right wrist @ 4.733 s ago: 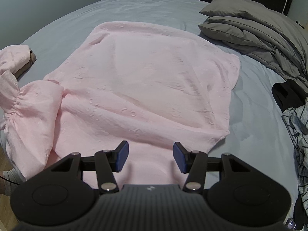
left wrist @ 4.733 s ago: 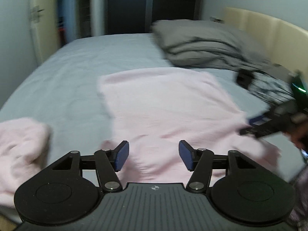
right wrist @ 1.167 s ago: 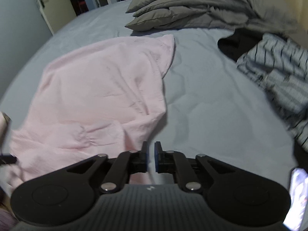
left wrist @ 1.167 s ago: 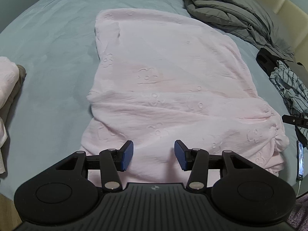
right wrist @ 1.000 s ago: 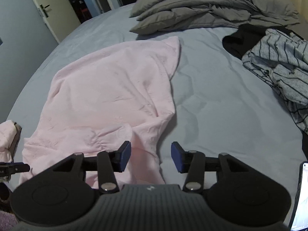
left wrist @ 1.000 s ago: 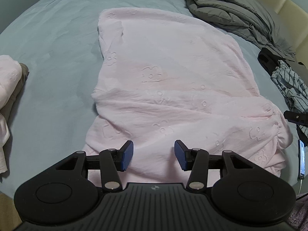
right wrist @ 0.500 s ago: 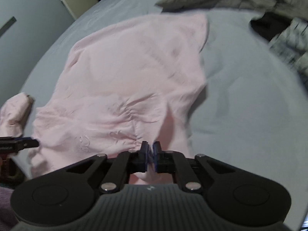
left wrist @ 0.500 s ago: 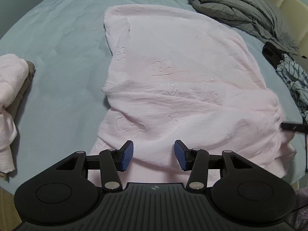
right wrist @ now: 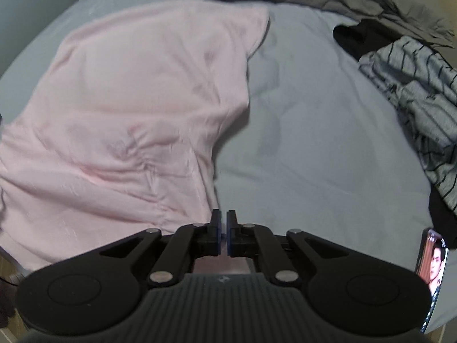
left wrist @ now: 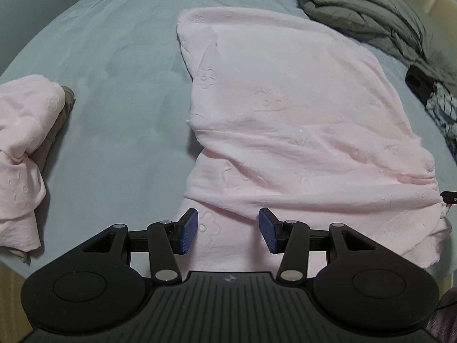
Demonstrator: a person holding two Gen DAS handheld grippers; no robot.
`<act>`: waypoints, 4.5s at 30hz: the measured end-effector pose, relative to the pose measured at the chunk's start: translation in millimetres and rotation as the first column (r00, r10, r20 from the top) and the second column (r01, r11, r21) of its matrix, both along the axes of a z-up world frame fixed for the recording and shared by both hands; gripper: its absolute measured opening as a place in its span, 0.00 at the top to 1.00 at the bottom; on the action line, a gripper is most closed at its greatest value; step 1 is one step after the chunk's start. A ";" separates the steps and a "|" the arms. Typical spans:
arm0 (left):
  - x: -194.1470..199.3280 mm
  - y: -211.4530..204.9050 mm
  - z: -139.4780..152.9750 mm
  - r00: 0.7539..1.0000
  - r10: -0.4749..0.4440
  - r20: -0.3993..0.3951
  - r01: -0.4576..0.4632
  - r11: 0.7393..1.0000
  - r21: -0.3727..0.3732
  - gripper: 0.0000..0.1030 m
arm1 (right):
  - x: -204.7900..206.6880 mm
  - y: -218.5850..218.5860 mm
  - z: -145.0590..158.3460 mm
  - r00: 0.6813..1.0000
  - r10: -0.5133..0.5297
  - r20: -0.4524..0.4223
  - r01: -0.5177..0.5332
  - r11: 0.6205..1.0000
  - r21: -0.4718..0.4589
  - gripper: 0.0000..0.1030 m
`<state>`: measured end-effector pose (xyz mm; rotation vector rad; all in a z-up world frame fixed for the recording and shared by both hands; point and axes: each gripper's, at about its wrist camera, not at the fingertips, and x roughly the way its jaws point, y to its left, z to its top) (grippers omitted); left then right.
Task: Fold clothes
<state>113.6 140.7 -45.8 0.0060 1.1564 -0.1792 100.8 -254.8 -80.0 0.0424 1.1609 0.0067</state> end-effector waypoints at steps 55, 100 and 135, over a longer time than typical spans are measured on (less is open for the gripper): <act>328.2 74.6 -42.3 0.921 0.371 0.121 -0.305 0.877 -0.373 0.47 | 309.8 -109.8 -26.6 0.939 -0.297 0.172 0.252 0.937 0.242 0.43; 218.9 105.8 119.9 0.872 0.343 0.350 -0.160 0.874 -0.460 1.00 | 226.9 -84.7 146.5 0.892 -0.157 0.425 0.081 0.978 0.191 0.91; -26.4 97.7 30.2 0.995 -0.094 -0.041 0.093 0.995 -0.031 1.00 | -46.6 -32.7 33.1 0.984 0.173 -0.033 -0.171 0.983 0.073 0.87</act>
